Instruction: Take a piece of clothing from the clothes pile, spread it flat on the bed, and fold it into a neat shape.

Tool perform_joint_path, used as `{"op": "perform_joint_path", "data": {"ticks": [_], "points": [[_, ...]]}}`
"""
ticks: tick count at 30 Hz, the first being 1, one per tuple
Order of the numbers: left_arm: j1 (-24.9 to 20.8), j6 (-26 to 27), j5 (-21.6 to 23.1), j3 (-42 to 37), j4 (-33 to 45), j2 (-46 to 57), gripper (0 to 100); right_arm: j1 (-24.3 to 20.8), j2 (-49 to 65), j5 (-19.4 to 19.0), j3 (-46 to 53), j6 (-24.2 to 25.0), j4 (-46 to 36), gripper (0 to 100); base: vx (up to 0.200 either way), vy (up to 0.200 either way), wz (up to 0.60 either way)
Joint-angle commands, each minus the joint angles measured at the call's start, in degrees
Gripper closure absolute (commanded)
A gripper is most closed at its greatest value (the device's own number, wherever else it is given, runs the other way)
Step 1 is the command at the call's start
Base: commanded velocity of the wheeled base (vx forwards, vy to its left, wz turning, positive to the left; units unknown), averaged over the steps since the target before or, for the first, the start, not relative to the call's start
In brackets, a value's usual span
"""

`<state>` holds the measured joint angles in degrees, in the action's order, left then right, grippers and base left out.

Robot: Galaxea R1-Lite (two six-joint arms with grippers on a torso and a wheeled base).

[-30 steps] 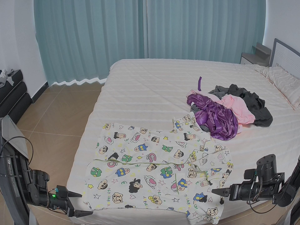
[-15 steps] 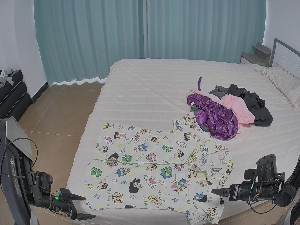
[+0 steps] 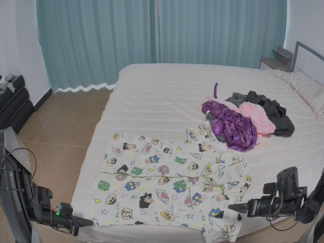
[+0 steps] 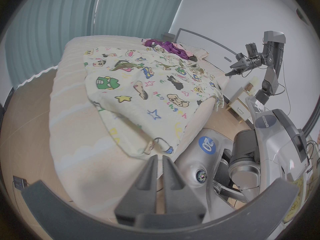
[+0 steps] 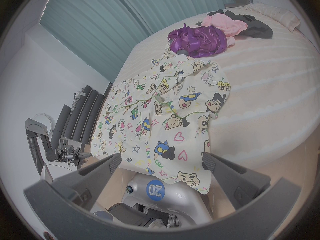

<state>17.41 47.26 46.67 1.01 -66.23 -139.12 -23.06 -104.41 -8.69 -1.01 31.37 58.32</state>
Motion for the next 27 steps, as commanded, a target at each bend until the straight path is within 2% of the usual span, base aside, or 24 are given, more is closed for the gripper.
{"op": "perform_joint_path", "data": {"ticks": [1, 21, 23, 24, 26, 27], "points": [[2.28, -0.07, 0.00, -0.84, -0.21, -0.19, 100, -0.49, -0.09, -0.01, 1.01, 0.01, 0.04, 0, 0.000, 0.000, 0.00], [3.69, -1.82, 1.23, -0.75, -0.48, 3.15, 100, -0.49, 0.00, -0.01, 1.01, 0.80, 0.22, 0, 0.000, 0.000, 0.00], [4.74, -7.54, 1.23, -0.31, -0.65, 6.76, 100, -0.31, 0.00, -0.01, 1.01, 0.80, 0.92, 0, 0.000, 0.000, 0.00], [4.74, -7.98, 1.23, -0.22, -0.65, 7.02, 100, -0.23, 0.00, 0.08, 1.01, 0.80, 0.92, 0, 0.000, 0.000, 0.00], [4.74, -17.47, 0.62, 0.66, -0.65, 13.35, 100, 0.56, 0.00, 0.08, 0.84, 0.89, 2.24, 0, 0.000, 0.000, 0.00], [4.21, -24.59, 0.00, 1.89, -0.65, 17.48, 100, 1.44, -0.27, 0.08, 0.22, 1.33, 3.20, 0, 0.000, 0.000, 0.00]]}}
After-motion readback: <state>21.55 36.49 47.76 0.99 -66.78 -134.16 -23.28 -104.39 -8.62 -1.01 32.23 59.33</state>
